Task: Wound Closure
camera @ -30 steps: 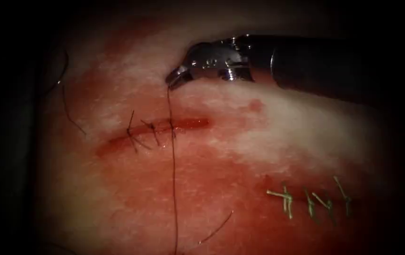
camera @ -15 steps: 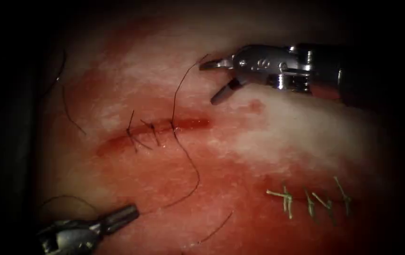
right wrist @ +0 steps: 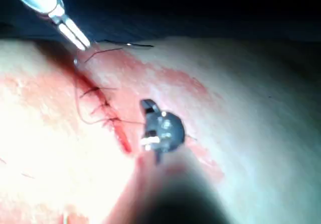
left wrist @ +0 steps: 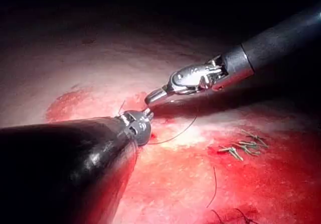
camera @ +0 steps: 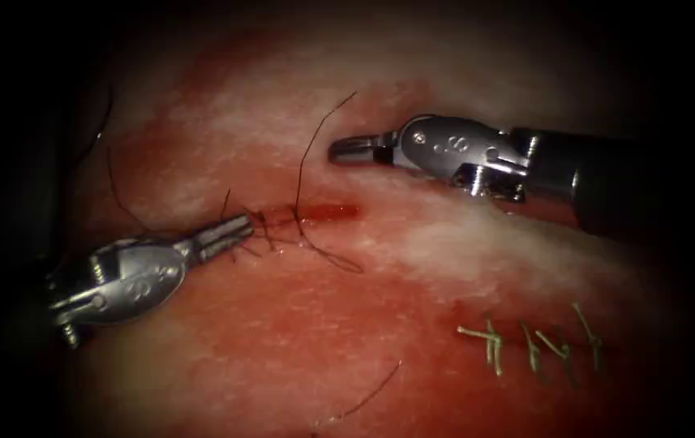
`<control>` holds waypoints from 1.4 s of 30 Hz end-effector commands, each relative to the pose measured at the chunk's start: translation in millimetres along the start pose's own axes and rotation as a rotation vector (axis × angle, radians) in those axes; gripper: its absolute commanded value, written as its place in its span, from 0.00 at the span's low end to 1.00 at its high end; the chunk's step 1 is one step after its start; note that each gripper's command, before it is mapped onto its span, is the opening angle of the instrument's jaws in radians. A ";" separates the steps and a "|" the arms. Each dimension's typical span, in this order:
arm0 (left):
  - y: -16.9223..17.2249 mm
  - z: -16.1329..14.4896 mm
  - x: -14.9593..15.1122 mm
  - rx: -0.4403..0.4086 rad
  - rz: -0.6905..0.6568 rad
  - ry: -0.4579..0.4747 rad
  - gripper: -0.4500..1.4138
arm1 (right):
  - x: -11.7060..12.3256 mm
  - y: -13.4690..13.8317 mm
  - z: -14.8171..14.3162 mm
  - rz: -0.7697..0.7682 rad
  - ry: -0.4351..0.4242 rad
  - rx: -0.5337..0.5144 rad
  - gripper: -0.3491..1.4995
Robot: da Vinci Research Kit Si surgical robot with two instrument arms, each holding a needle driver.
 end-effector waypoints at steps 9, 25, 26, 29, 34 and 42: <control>-3.3 8.0 -3.0 0.024 -0.018 -0.004 0.00 | -0.8 -2.3 1.7 -0.008 0.036 0.045 0.00; -2.8 14.5 -9.4 0.000 0.010 -0.059 0.00 | -1.0 -2.9 2.7 0.210 0.256 0.099 0.01; -2.7 14.6 -9.6 -0.001 0.012 -0.061 0.00 | -1.0 -2.9 2.7 0.240 0.272 0.096 0.01; -2.1 14.7 -10.3 -0.008 0.020 -0.067 0.00 | -1.1 -2.7 2.9 0.306 0.321 0.088 0.03; -1.3 14.7 -10.9 -0.013 0.023 -0.075 0.00 | -1.1 -2.1 3.1 0.359 0.353 0.059 0.07; 1.2 14.4 -10.7 -0.019 0.030 -0.099 0.00 | -1.6 -1.4 4.6 0.725 0.339 -0.149 0.22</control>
